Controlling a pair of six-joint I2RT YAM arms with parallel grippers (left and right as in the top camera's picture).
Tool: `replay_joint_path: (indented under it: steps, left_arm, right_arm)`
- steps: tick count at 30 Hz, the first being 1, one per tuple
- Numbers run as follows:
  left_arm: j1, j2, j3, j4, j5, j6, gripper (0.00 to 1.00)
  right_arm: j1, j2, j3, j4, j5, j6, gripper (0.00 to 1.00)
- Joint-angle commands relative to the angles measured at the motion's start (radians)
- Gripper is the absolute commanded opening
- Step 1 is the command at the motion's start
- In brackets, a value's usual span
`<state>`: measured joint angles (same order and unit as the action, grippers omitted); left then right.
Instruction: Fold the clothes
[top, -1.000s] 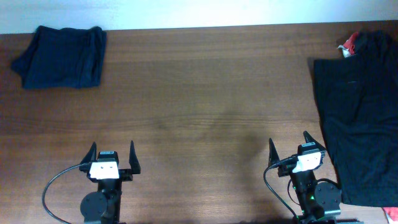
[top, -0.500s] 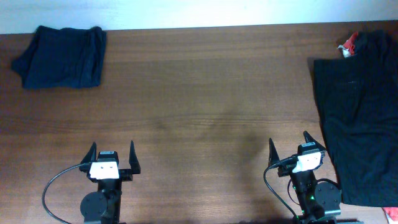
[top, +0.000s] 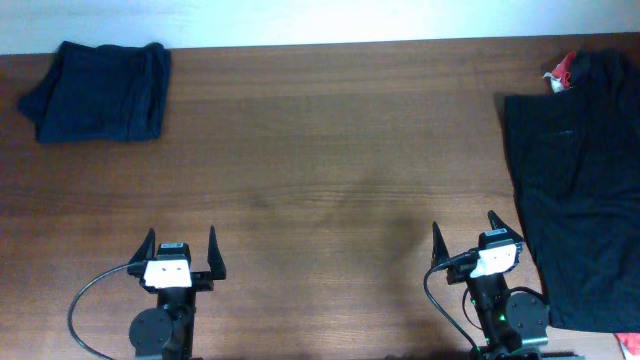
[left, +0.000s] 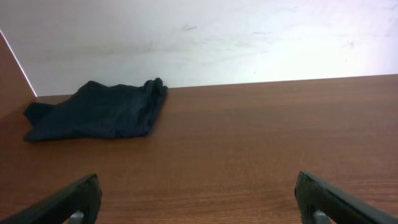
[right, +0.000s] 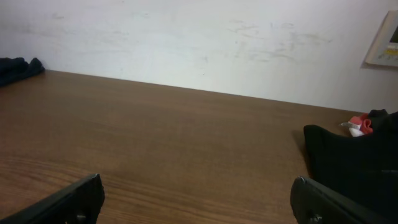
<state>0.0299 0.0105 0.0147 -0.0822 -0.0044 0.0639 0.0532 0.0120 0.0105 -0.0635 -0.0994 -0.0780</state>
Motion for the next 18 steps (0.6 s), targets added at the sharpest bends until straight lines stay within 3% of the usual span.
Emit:
replay_joint_path:
  steps: [1, 3, 7, 9, 13, 18]
  left_arm:
    - [-0.004, 0.001, -0.006, -0.002, 0.008, 0.013, 0.99]
    - [-0.004, 0.001, -0.006, -0.001, 0.008, 0.013, 0.99]
    - [-0.004, 0.001, -0.006, -0.002, 0.008, 0.013, 0.99]
    - [-0.004, 0.001, -0.006, -0.002, 0.008, 0.013, 0.99]
    - [-0.004, 0.001, -0.006, -0.002, 0.008, 0.013, 0.99]
    - [-0.004, 0.001, -0.006, -0.002, 0.008, 0.013, 0.99]
  right_arm:
    - [0.006, -0.003, -0.005, -0.005, -0.002, 0.000, 0.99]
    - [0.006, -0.003, -0.005, -0.003, -0.031, 0.060, 0.99]
    - [0.006, -0.003, -0.005, 0.021, -0.340, 0.609, 0.99]
    - [0.006, -0.003, -0.005, 0.032, -0.356, 0.760, 0.99]
    - [0.006, -0.003, -0.005, 0.108, -0.404, 0.880, 0.99]
    - [0.006, -0.003, 0.008, 0.417, -0.443, 0.879, 0.99]
